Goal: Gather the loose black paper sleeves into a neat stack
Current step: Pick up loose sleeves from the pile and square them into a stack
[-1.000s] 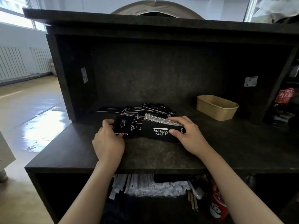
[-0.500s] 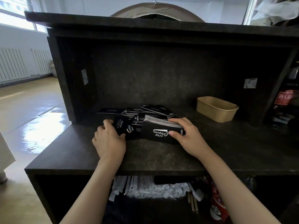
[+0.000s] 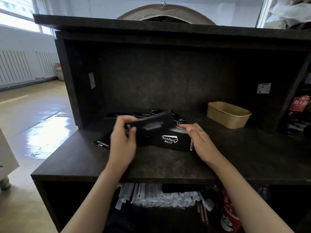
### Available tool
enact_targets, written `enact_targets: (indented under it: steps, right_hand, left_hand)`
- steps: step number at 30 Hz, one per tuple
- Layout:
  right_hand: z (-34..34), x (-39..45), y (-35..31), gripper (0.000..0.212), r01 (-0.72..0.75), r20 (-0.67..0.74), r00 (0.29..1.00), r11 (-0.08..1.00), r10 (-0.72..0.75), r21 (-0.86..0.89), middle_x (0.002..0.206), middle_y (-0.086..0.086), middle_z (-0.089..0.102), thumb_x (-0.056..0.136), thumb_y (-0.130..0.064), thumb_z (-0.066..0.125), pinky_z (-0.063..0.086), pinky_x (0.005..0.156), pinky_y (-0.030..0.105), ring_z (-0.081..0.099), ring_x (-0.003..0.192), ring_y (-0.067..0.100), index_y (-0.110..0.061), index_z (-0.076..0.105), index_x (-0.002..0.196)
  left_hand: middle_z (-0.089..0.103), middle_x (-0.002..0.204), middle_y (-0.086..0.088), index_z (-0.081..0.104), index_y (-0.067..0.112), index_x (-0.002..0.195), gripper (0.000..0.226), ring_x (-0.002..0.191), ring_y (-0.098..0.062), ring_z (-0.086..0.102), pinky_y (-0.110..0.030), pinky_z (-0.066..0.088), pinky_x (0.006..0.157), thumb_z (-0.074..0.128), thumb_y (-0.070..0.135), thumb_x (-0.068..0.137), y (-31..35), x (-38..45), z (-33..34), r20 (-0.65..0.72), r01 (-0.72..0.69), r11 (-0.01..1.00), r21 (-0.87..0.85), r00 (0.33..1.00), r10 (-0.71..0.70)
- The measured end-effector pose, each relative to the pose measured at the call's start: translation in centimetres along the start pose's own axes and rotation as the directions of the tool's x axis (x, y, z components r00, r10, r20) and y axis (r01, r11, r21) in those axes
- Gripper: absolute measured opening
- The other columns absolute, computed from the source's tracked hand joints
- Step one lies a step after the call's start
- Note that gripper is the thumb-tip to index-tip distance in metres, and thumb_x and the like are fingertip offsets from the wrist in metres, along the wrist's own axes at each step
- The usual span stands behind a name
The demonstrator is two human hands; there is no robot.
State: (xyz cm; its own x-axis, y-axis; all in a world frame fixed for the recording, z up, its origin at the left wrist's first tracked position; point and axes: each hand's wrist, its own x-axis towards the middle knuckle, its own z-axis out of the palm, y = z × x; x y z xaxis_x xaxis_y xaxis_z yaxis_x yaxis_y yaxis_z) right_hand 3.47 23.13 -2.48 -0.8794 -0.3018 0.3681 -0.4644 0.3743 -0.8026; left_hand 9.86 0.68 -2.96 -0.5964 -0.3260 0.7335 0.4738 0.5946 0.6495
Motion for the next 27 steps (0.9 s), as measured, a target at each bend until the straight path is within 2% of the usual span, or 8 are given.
enact_targets:
  steps: [3, 7, 13, 15, 17, 20, 24, 27]
  right_hand:
    - [0.0, -0.3, 0.0, 0.045, 0.011, 0.012, 1.000, 0.998, -0.012, 0.060, 0.119, -0.006, 0.054, 0.102, -0.044, 0.028, 0.039, 0.088, 0.017, 0.053, 0.113, 0.002, -0.024, 0.060, 0.126]
    - [0.0, -0.2, 0.2, 0.042, 0.073, 0.007, 0.997, 0.996, -0.073, -0.047, 0.111, -0.008, 0.053, 0.090, -0.048, 0.050, 0.041, 0.089, 0.018, 0.054, 0.110, 0.004, -0.025, 0.061, 0.122]
    - [-0.1, 0.0, 0.6, 0.041, 0.139, 0.009, 0.990, 0.973, -0.140, -0.185, 0.113, -0.007, 0.053, 0.084, -0.020, 0.071, 0.042, 0.097, 0.025, 0.053, 0.110, 0.008, -0.029, 0.059, 0.122]
    - [-0.1, 0.0, 0.7, 0.041, 0.150, -0.005, 0.988, 0.971, -0.154, -0.184, 0.112, -0.006, 0.054, 0.084, -0.018, 0.072, 0.042, 0.095, 0.023, 0.055, 0.109, 0.009, -0.028, 0.061, 0.121]
    - [0.0, 0.0, 0.5, 0.040, 0.149, -0.019, 0.988, 0.972, -0.155, -0.179, 0.111, -0.007, 0.055, 0.084, -0.015, 0.072, 0.041, 0.093, 0.019, 0.055, 0.108, 0.008, -0.026, 0.062, 0.121]
    - [0.0, 0.0, 0.4, 0.040, 0.131, -0.021, 0.990, 0.976, -0.137, -0.173, 0.111, -0.006, 0.055, 0.085, -0.015, 0.071, 0.041, 0.095, 0.023, 0.055, 0.109, 0.009, -0.026, 0.062, 0.122]
    - [0.0, -0.1, 0.3, 0.040, 0.124, -0.011, 0.992, 0.978, -0.127, -0.170, 0.113, -0.007, 0.054, 0.086, -0.016, 0.070, 0.041, 0.094, 0.021, 0.055, 0.110, 0.009, -0.026, 0.060, 0.123]
    - [0.0, 0.0, 0.4, 0.040, 0.124, -0.006, 0.992, 0.976, -0.127, -0.177, 0.113, -0.007, 0.054, 0.086, -0.016, 0.069, 0.040, 0.093, 0.019, 0.054, 0.110, 0.008, -0.026, 0.060, 0.124]
  left_hand:
    - [0.046, 0.127, 0.004, 0.050, 0.017, 0.122, 0.042, 0.109, 0.009, 0.044, -0.022, 0.041, 0.103, 0.062, -0.002, 0.086, 0.2, -0.4, 1.3, 0.327, -0.177, 0.965, 0.195, 0.939, 0.106]
    - [-0.004, 0.162, 0.004, 0.002, 0.018, 0.153, 0.088, 0.141, -0.001, 0.006, -0.023, 0.013, 0.117, 0.064, 0.020, 0.091, 0.2, -0.9, 2.2, 0.501, -0.176, 0.941, 0.290, 0.866, 0.008]
    - [0.003, 0.163, 0.000, -0.015, 0.020, 0.152, 0.092, 0.149, -0.013, 0.012, -0.020, 0.013, 0.114, 0.056, 0.034, 0.095, 0.0, -0.8, 2.0, 0.650, -0.123, 0.946, 0.301, 0.752, -0.109]
    - [0.010, 0.163, -0.001, -0.005, 0.019, 0.154, 0.083, 0.147, -0.015, 0.019, -0.027, 0.022, 0.116, 0.051, 0.039, 0.096, 0.2, -0.8, 1.9, 0.601, -0.165, 0.928, 0.333, 0.796, -0.074]
    - [0.034, 0.154, -0.007, 0.019, 0.015, 0.152, 0.068, 0.140, -0.021, 0.037, -0.037, 0.033, 0.113, 0.046, 0.043, 0.096, 0.1, -0.8, 1.8, 0.418, -0.177, 0.897, 0.406, 0.909, -0.009]
    - [0.060, 0.127, -0.013, 0.046, 0.010, 0.133, 0.048, 0.118, -0.032, 0.055, -0.047, 0.038, 0.107, 0.052, 0.036, 0.094, -0.5, -0.9, 1.4, 0.088, -0.003, 0.790, 0.614, 0.994, -0.065]
    - [0.054, 0.126, -0.024, 0.043, 0.006, 0.126, 0.052, 0.121, -0.043, 0.048, -0.051, 0.021, 0.113, 0.063, 0.034, 0.087, -1.8, -0.1, -0.5, -0.088, 0.331, 0.525, 0.784, 0.896, -0.434]
    - [0.053, 0.128, -0.025, 0.039, 0.007, 0.127, 0.061, 0.122, -0.045, 0.046, -0.049, 0.028, 0.107, 0.058, 0.050, 0.088, -2.6, 1.0, -1.8, -0.111, 0.347, 0.374, 0.860, 0.842, -0.527]
